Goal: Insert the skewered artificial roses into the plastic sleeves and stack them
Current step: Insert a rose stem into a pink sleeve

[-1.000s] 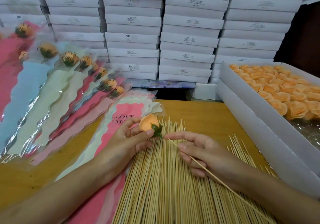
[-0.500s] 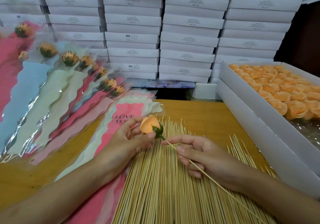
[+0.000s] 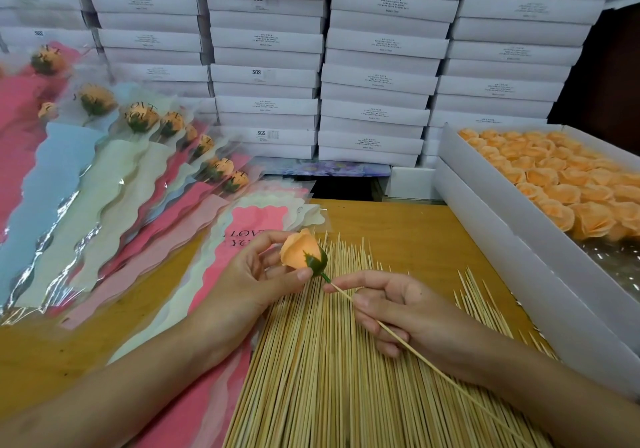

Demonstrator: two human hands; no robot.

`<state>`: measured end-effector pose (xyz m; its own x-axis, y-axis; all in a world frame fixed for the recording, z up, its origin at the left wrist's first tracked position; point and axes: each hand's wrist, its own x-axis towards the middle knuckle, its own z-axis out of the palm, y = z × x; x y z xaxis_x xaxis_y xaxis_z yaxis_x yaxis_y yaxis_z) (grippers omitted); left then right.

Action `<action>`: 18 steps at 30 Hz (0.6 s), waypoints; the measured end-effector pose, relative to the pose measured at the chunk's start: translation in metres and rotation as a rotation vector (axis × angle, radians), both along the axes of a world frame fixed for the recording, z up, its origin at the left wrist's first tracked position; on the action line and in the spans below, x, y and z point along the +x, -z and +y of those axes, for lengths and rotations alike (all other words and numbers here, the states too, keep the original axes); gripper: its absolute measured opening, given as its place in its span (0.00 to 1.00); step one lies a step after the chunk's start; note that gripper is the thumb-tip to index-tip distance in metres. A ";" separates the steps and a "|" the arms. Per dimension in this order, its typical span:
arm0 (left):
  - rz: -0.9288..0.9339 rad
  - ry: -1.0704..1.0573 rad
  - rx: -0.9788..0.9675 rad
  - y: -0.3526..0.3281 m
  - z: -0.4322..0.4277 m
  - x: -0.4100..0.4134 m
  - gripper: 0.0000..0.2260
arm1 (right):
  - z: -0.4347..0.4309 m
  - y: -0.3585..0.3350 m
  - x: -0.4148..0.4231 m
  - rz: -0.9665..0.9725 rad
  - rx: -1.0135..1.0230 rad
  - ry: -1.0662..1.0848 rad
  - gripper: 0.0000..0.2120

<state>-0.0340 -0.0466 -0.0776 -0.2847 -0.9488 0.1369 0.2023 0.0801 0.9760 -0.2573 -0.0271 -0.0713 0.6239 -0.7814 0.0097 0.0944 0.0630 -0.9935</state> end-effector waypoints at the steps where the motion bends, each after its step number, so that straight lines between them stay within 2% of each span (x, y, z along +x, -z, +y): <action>1: -0.002 -0.004 -0.003 0.000 0.000 0.000 0.22 | 0.000 0.000 0.000 0.001 -0.003 -0.003 0.13; 13: -0.045 -0.006 -0.040 0.001 0.000 0.001 0.22 | -0.001 0.001 0.000 0.025 -0.001 0.008 0.14; 18: -0.059 -0.001 -0.033 -0.001 0.003 -0.001 0.21 | 0.000 0.000 -0.002 0.021 0.009 0.013 0.18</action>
